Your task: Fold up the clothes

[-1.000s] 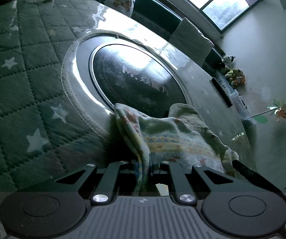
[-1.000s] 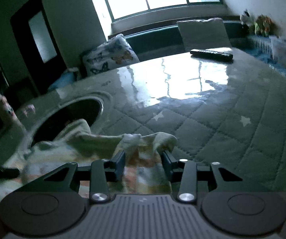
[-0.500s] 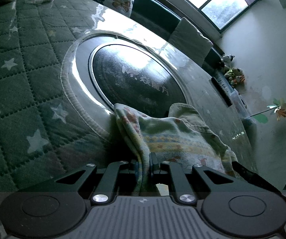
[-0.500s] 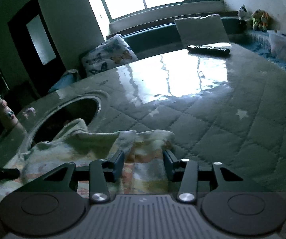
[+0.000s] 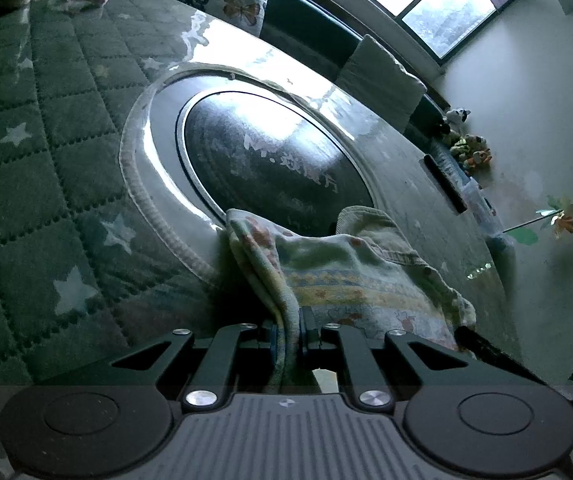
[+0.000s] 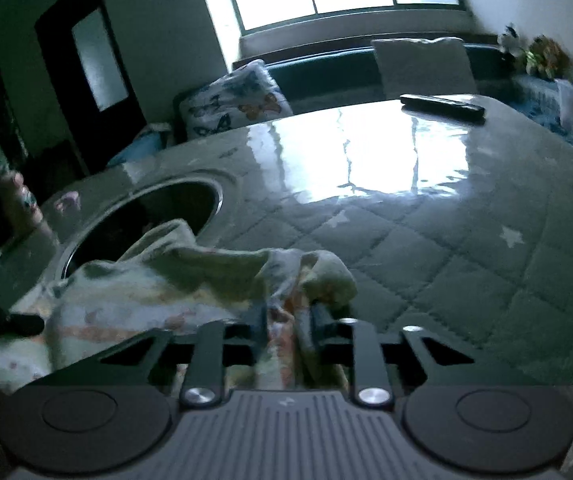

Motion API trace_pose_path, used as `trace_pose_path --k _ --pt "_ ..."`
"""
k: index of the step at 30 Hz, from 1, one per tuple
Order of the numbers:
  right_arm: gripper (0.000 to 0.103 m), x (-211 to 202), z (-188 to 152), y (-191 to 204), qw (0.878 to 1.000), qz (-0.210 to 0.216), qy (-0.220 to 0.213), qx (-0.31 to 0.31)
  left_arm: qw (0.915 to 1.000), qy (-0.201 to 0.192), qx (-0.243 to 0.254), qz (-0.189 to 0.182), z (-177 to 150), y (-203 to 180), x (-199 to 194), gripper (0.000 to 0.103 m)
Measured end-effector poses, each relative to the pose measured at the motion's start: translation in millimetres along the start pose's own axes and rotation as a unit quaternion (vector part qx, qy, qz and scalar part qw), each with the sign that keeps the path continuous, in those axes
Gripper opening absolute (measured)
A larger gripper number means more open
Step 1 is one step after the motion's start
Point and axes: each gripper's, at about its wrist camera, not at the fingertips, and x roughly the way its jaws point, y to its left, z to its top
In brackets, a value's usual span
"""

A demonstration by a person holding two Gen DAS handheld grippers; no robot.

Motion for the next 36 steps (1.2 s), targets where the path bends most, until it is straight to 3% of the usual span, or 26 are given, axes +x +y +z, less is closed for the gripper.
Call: trace_pose_path --k 5,13,25,36 --pt "0.009 -5.6 1.8 6.2 1.000 -0.003 -0.010 -0.010 0.9995 -0.015 0.028 -0.001 3.0 -18.0 -7.7 0.010" --pt "0.007 -45.6 21.4 -1.2 0.997 -0.037 -0.056 -0.026 0.9940 -0.035 0.098 -0.034 23.6 -80.4 -4.2 0.009" --pt "0.007 -77.0 67.0 -55.4 0.984 -0.144 -0.104 -0.031 0.9830 -0.024 0.170 -0.067 52.8 -182.8 65.4 0.009" --pt "0.007 -68.3 68.4 -116.2 0.974 -0.206 -0.096 0.006 0.9722 0.002 0.225 -0.067 53.1 -235.9 135.3 0.009"
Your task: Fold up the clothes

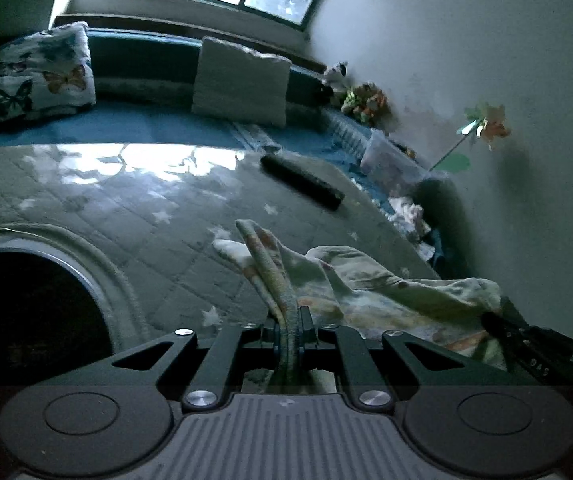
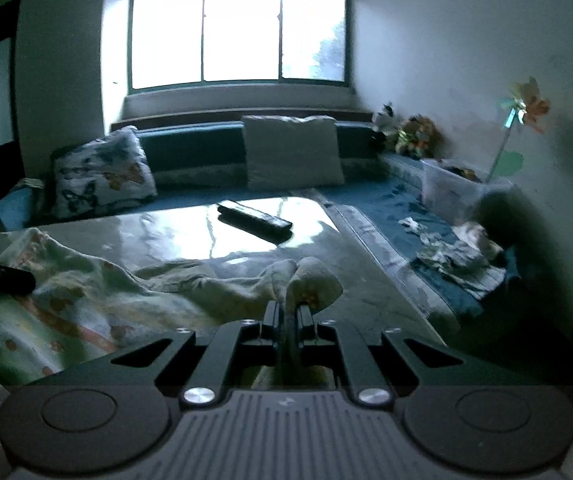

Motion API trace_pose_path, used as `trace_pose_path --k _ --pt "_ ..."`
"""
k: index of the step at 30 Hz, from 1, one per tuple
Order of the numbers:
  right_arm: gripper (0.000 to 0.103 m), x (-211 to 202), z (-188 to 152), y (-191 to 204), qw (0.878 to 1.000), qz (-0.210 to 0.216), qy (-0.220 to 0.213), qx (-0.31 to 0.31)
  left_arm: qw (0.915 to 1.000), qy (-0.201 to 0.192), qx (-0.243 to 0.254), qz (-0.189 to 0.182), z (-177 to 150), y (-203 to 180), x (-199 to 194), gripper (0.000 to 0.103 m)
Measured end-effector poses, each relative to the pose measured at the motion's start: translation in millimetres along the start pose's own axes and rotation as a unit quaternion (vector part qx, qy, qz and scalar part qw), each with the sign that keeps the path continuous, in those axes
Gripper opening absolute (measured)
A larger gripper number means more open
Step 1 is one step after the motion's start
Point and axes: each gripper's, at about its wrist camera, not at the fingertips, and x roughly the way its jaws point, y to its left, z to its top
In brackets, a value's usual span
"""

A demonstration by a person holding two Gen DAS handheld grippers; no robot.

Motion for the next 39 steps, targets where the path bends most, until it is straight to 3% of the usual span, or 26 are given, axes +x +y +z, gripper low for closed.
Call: trace_pose_path --k 5,8,11,19,24,30,35,39 --pt "0.009 22.6 -21.2 -8.3 0.999 -0.020 0.046 0.009 0.9990 0.028 0.013 0.032 -14.9 10.4 22.2 0.015" --pt "0.013 25.8 -28.9 -11.1 0.998 -0.030 0.059 0.009 0.9984 0.023 0.014 0.050 -17.8 20.2 16.7 0.023" --pt "0.013 21.9 -27.4 -10.2 0.998 -0.029 0.048 0.010 0.9982 0.005 0.020 0.057 -14.1 22.9 6.0 0.023" --pt "0.013 52.8 -14.2 6.9 0.995 0.058 0.072 0.027 0.9975 0.012 0.069 0.004 -24.0 -0.6 4.2 0.021" --pt "0.013 81.9 -12.8 19.6 0.994 0.065 0.084 0.032 0.9944 0.031 0.100 -0.013 -35.0 -12.0 16.5 0.021" --pt "0.013 109.5 -13.9 28.0 0.993 0.052 0.099 0.023 0.9935 0.050 0.102 -0.010 -42.1 -8.1 31.0 0.021" --pt "0.013 101.9 -8.9 33.3 0.995 0.051 0.085 0.016 0.9943 0.045 0.096 -0.009 -43.4 -3.4 23.7 0.021" --pt "0.013 89.3 -1.3 51.0 0.993 0.092 0.077 -0.003 0.9947 0.041 0.094 -0.010 -44.7 -0.8 17.1 0.021"
